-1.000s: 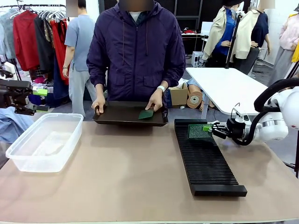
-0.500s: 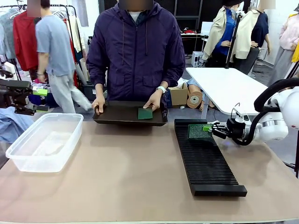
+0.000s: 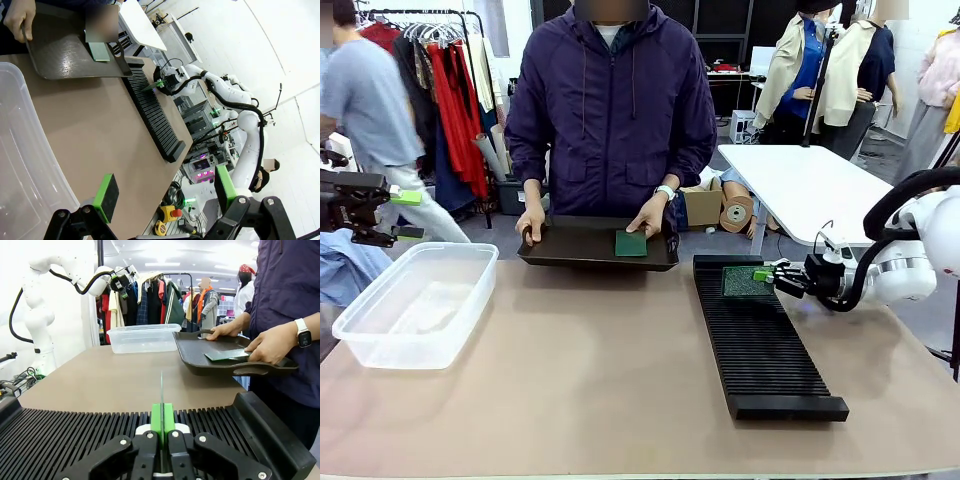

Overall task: Sort PCBs into racks and boxes based on the side picked up.
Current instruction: If the short side of the Blank PCB is picked up, insert it into the PCB Rack ; if the long side is picked up, place it in the Organizing box.

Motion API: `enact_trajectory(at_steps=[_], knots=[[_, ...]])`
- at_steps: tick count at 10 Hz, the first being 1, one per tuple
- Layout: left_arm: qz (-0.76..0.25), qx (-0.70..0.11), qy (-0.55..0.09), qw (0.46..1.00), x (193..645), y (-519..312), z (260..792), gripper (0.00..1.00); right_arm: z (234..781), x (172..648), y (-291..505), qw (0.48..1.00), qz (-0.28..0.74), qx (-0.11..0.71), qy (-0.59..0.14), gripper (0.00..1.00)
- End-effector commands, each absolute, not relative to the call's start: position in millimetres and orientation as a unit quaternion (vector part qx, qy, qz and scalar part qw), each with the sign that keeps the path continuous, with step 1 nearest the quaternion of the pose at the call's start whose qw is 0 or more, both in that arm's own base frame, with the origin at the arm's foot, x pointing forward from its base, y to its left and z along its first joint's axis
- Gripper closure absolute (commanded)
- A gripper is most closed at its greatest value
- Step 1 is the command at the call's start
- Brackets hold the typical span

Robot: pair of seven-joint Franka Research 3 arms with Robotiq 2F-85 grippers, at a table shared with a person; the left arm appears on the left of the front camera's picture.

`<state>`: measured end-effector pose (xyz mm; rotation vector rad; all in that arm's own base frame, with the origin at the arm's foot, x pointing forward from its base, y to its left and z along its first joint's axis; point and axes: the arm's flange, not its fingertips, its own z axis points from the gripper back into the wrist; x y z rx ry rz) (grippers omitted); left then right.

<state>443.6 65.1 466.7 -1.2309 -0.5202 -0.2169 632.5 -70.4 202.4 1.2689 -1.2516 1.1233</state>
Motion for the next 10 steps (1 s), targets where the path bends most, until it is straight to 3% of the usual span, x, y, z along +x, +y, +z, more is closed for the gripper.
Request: enact_trajectory(at_steps=[1, 10], knots=[[-0.098, -0.571, -0.239, 0.780, 442.2, 65.6, 468.3, 0.00, 199.4, 638.8, -68.9, 0.486, 0.465, 0.515, -0.531, 1.00], [-0.098, -0.571, -0.239, 0.780, 442.2, 65.6, 468.3, 0.00, 196.7, 647.2, -68.0, 0.496, 0.459, 0.504, -0.539, 1.00]])
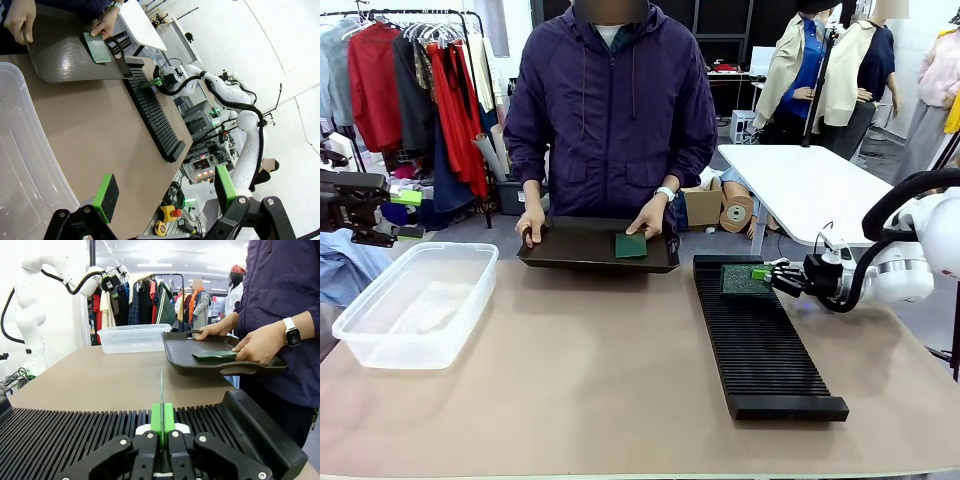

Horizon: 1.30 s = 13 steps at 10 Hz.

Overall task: Sort PCBs into racks and boxes based on the side picked up.
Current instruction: If the short side of the Blank PCB is picked up, insert it into the PCB Rack ; if the long side is picked up, place it in the Organizing box.

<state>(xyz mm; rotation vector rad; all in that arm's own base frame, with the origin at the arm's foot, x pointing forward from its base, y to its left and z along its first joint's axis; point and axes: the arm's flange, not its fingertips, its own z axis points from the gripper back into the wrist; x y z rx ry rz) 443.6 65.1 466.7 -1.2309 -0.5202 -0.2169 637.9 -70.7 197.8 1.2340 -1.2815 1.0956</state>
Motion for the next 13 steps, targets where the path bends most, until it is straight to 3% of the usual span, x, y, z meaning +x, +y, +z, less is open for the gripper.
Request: enact_trajectory(at_steps=[1, 13], knots=[[-0.098, -0.571, -0.239, 0.780, 442.2, 65.6, 468.3, 0.00, 197.1, 647.0, -68.2, 0.494, 0.459, 0.505, -0.539, 1.00], [-0.098, -0.571, -0.239, 0.780, 442.2, 65.6, 468.3, 0.00, 195.6, 646.2, -68.2, 0.485, 0.462, 0.530, -0.521, 1.00]])
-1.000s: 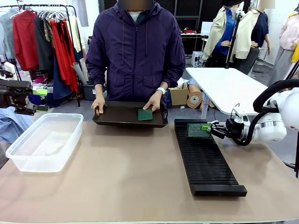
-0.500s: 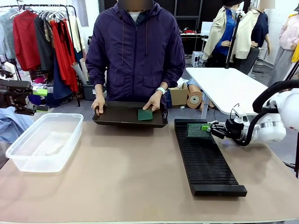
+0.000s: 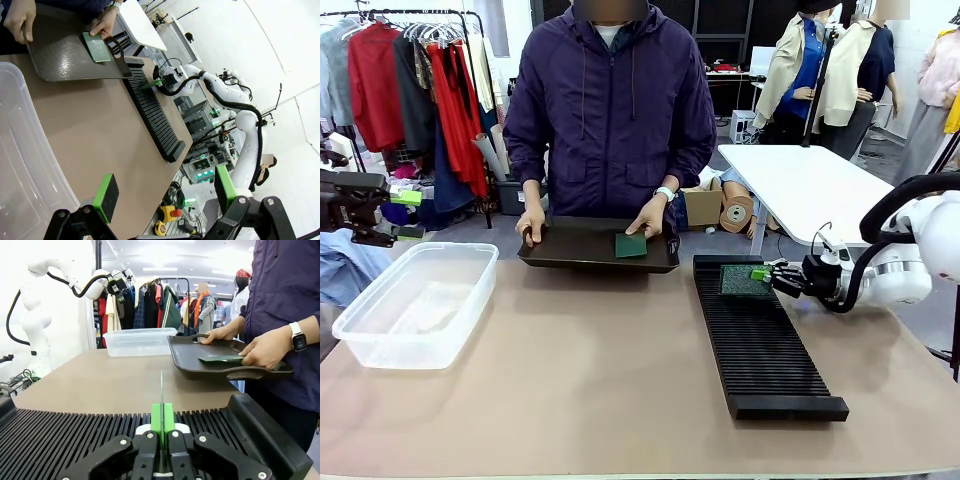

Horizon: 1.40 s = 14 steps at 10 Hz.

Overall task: Sort PCBs into racks and boxes based on the side picked up.
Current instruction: If the short side of the Blank PCB is picked up, insert it into the PCB Rack ; if the long side is picked up, place it in the Organizing box.

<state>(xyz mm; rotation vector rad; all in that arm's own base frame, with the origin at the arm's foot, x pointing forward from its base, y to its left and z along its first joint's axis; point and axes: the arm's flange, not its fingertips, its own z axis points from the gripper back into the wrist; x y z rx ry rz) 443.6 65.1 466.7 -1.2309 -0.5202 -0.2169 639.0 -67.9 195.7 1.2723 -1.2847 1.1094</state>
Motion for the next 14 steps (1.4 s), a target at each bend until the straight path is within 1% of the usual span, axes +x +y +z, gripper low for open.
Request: enact_trajectory(at_steps=[1, 11, 14], knots=[[-0.098, -0.571, -0.239, 0.780, 442, 66, 468, 0.00, 195, 647, -68, 0.486, 0.462, 0.528, -0.521, 1.00], [-0.098, -0.571, -0.239, 0.780, 442, 66, 468, 0.00, 183, 647, -67, 0.508, 0.471, 0.505, -0.515, 1.00], [-0.098, -0.571, -0.239, 0.780, 442, 66, 468, 0.00, 185, 646, -69, 0.502, 0.468, 0.506, -0.522, 1.00]])
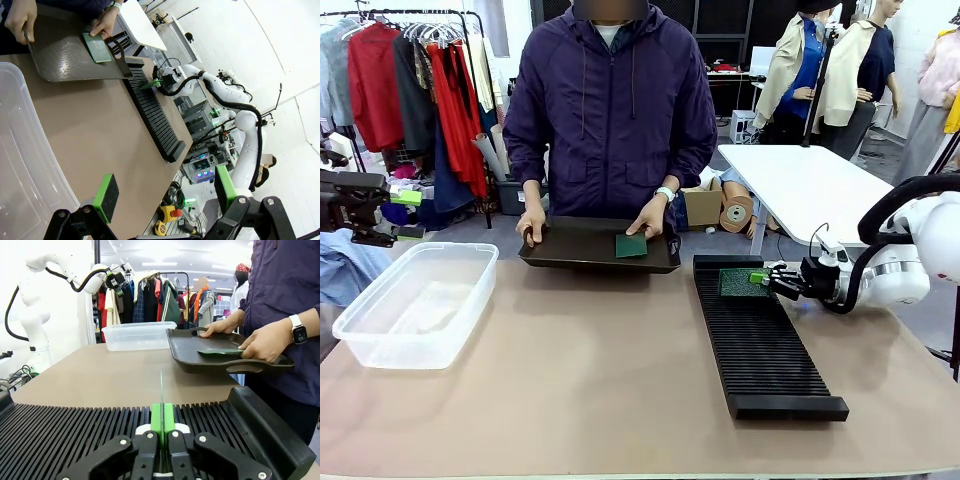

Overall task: Sort PCBs into racks and boxes based on the side picked up.
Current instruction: If the short side of the Blank PCB is picked up, insert it into the PCB Rack ; if the long side is picked up, place it in the Organizing box.

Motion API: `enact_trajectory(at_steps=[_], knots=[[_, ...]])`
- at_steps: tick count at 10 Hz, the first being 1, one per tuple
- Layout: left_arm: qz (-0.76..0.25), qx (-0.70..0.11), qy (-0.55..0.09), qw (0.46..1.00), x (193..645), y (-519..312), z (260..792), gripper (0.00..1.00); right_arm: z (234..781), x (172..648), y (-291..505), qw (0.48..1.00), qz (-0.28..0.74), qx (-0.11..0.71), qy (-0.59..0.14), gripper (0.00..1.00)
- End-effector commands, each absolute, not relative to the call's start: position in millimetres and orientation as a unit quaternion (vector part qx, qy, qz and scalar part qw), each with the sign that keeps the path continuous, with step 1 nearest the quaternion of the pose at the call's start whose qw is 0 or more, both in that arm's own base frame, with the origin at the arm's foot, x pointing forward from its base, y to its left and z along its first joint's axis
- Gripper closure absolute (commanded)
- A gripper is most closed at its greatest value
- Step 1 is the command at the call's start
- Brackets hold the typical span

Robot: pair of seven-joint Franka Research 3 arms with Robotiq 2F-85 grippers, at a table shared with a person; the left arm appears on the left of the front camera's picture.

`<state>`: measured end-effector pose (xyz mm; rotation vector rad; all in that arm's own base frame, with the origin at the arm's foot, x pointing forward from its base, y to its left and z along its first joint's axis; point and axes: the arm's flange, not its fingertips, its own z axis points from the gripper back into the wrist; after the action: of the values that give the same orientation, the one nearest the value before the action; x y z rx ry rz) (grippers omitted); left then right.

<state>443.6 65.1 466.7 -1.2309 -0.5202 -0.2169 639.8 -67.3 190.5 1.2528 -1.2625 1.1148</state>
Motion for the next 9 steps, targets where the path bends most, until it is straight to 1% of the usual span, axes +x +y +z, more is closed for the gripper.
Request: enact_trajectory(at_steps=[1, 2, 6, 7, 9], knots=[[-0.098, -0.571, -0.239, 0.780, 442.2, 65.6, 468.3, 0.00, 186.2, 645.8, -68.9, 0.501, 0.468, 0.507, -0.522, 1.00], [-0.098, -0.571, -0.239, 0.780, 442.2, 65.6, 468.3, 0.00, 187.1, 645.8, -69.2, 0.503, 0.467, 0.509, -0.520, 0.92], [-0.098, -0.571, -0.239, 0.780, 442.2, 65.6, 468.3, 0.00, 190.1, 646.0, -70.1, 0.496, 0.461, 0.509, -0.531, 0.12], [-0.098, -0.571, -0.239, 0.780, 442.2, 65.6, 468.3, 0.00, 190.8, 646.2, -70.2, 0.495, 0.460, 0.511, -0.531, 0.00], [-0.098, -0.571, -0.239, 0.780, 442.2, 65.6, 468.3, 0.00, 192.8, 646.3, -70.0, 0.494, 0.463, 0.511, -0.530, 0.00]])
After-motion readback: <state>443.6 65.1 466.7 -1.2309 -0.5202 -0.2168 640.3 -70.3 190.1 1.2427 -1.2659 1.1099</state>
